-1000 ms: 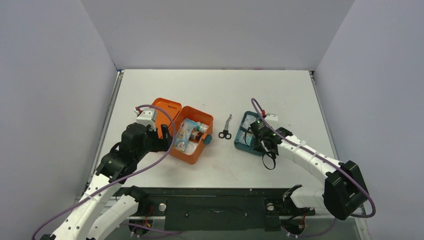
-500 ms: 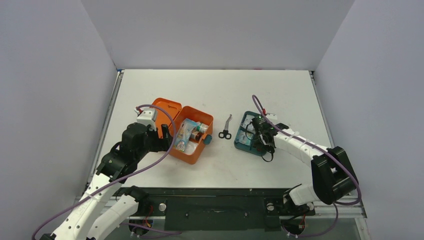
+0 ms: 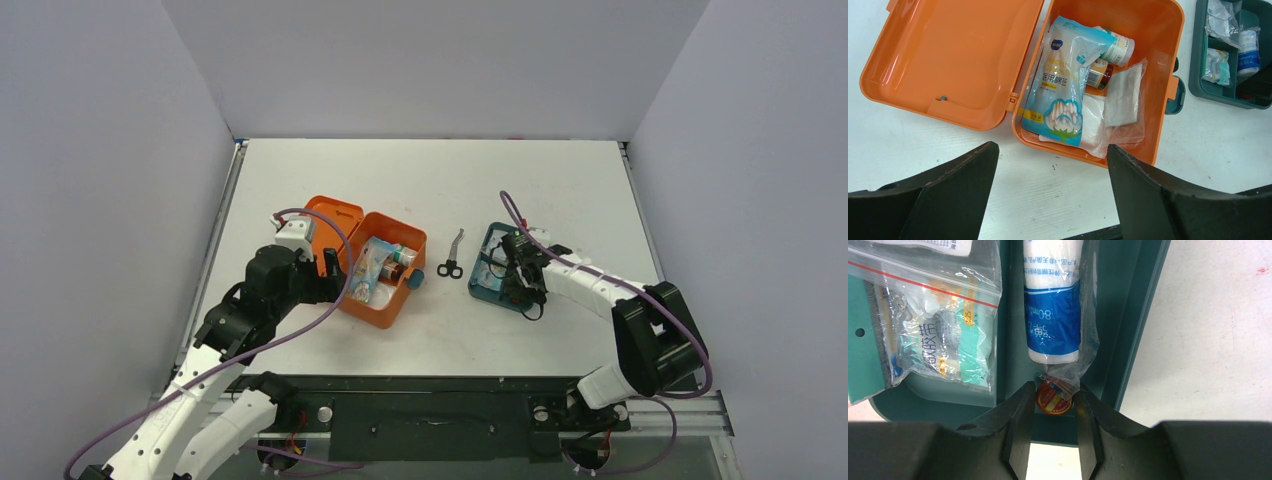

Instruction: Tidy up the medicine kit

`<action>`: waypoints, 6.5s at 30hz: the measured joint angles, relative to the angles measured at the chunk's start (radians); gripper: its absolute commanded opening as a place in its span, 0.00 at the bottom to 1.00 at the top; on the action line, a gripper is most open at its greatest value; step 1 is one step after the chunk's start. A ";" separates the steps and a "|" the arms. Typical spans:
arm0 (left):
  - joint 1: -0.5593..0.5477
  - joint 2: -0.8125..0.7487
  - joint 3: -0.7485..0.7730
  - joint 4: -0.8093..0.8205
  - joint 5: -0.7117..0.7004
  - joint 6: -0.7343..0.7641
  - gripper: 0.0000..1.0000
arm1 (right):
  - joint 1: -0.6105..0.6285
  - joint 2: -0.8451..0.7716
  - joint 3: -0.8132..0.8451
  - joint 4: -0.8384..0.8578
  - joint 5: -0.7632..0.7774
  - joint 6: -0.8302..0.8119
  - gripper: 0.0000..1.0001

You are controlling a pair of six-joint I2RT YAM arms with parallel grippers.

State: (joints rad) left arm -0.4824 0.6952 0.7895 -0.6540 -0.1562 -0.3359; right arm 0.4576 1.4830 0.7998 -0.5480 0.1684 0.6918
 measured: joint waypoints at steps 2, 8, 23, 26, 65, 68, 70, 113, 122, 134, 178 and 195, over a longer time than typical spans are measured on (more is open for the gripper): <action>0.000 0.000 0.000 0.000 0.000 0.000 0.78 | 0.000 0.000 0.006 -0.005 0.002 -0.002 0.38; 0.002 -0.001 0.000 0.000 0.004 0.000 0.78 | 0.000 -0.022 0.039 -0.043 0.024 -0.013 0.49; 0.006 -0.013 0.000 0.000 0.008 0.000 0.78 | 0.024 -0.117 0.261 -0.161 0.051 -0.056 0.46; 0.006 -0.014 0.000 0.000 0.008 0.000 0.78 | 0.051 -0.107 0.313 -0.170 0.051 -0.056 0.45; 0.006 -0.016 0.000 0.000 0.008 0.000 0.78 | 0.232 0.524 0.725 -0.136 0.039 -0.026 0.44; 0.006 -0.014 0.000 0.000 0.008 0.000 0.78 | 0.231 0.542 0.726 -0.136 0.040 -0.019 0.45; 0.006 -0.014 0.000 0.000 0.008 0.000 0.78 | 0.231 0.556 0.726 -0.135 0.041 -0.013 0.46; 0.006 -0.026 0.000 0.000 0.008 0.000 0.78 | 0.370 0.414 0.402 0.115 0.100 0.109 0.40; 0.006 -0.034 0.000 0.000 0.008 0.000 0.78 | 0.491 0.291 0.246 0.137 0.097 0.190 0.39; 0.006 -0.051 0.000 0.000 0.015 0.000 0.78 | 0.681 0.209 0.137 0.175 0.119 0.352 0.38; 0.005 -0.100 0.000 0.000 0.038 0.000 0.78 | 1.009 0.146 0.063 0.127 0.252 0.694 0.43; -0.003 -0.136 0.000 0.000 0.060 0.000 0.78 | 1.078 0.044 0.042 0.005 0.263 0.769 0.55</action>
State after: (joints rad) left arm -0.4854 0.5594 0.7895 -0.6540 -0.0963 -0.3363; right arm 1.5352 1.5272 0.8413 -0.5434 0.4316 1.4605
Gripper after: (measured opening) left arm 0.777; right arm 0.539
